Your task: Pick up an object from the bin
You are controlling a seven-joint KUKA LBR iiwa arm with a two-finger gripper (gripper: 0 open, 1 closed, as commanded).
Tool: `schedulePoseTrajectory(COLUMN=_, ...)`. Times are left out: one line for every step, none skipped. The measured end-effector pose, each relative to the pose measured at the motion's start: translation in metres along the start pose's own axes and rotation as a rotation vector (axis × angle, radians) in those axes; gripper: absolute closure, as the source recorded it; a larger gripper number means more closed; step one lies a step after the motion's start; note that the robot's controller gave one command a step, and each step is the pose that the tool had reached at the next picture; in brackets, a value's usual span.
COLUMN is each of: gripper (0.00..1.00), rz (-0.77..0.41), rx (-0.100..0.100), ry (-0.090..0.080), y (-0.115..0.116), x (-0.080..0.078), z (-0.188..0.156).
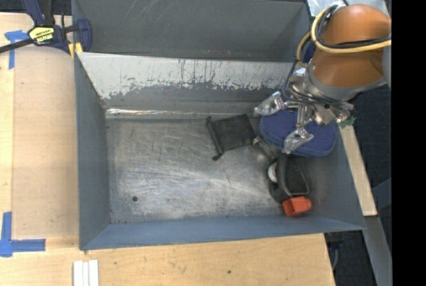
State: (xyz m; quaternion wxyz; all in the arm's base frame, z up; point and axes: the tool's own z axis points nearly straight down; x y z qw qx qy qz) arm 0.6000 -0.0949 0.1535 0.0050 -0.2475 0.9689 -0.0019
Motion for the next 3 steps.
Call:
schedulePoseTrajectory(gripper=0.00, rz=-0.018, rx=-0.008, ry=0.006, y=0.050, x=-0.056, z=0.077)
schedulePoseTrajectory(gripper=1.00, rz=-0.009, rx=-0.003, ry=-0.002, y=0.045, x=-0.056, z=0.071)
schedulePoseTrajectory(gripper=1.00, rz=-0.037, rx=-0.001, ry=-0.003, y=0.077, x=-0.043, z=-0.081)
